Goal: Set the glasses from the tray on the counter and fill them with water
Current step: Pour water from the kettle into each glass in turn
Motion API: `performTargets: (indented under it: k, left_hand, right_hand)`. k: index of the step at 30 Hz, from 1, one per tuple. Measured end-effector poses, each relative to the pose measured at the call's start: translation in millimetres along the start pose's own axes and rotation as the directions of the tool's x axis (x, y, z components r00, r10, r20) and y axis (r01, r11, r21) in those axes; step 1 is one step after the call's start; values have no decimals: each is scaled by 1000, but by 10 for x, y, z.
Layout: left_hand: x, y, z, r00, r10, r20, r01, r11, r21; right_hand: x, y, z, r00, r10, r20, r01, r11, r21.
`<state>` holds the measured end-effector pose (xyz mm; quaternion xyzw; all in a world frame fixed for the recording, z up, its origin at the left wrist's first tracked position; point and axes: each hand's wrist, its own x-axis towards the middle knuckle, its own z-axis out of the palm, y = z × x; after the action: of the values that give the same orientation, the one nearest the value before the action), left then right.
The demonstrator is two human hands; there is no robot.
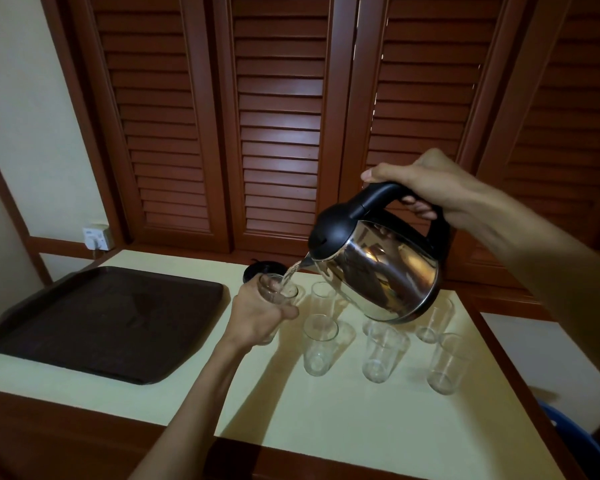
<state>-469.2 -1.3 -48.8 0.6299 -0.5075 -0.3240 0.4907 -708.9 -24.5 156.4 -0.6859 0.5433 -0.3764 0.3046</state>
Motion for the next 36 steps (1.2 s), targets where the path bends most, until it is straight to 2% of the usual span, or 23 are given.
performTargets:
  k: [6,12,18,23,28,31,36]
  left_hand:
    - [110,415,-149,997,80,15,-79,994,-72]
    - [158,783,-330,990,138,25,-134,984,-113]
    - [193,929,-414,984,172,51,-161,970,-183]
    - [278,440,-279,995,69,75,-49,970,-240]
    - [314,-321,-117,993,-59,107,73,988,-139]
    - [262,-610,-62,989,-113,96,126,981,-144]
    - [226,-937,-52,993,-99,67,106,988,-109]
  right_hand:
    - [-79,147,34,999,-5,-54,17,974,224]
    - [-136,220,-16,994,5,-112,49,882,469]
    - [-145,297,-13,988,29,-152,71,790,609]
    - [-161,444,1,989,50,-141,53,766,640]
    - [-206,580,11,990,43,-138,54,774,631]
    - [-236,665,8,989,53,-140,50,764,643]
    - [-279,767,0,987,57,-148,51,767,639]
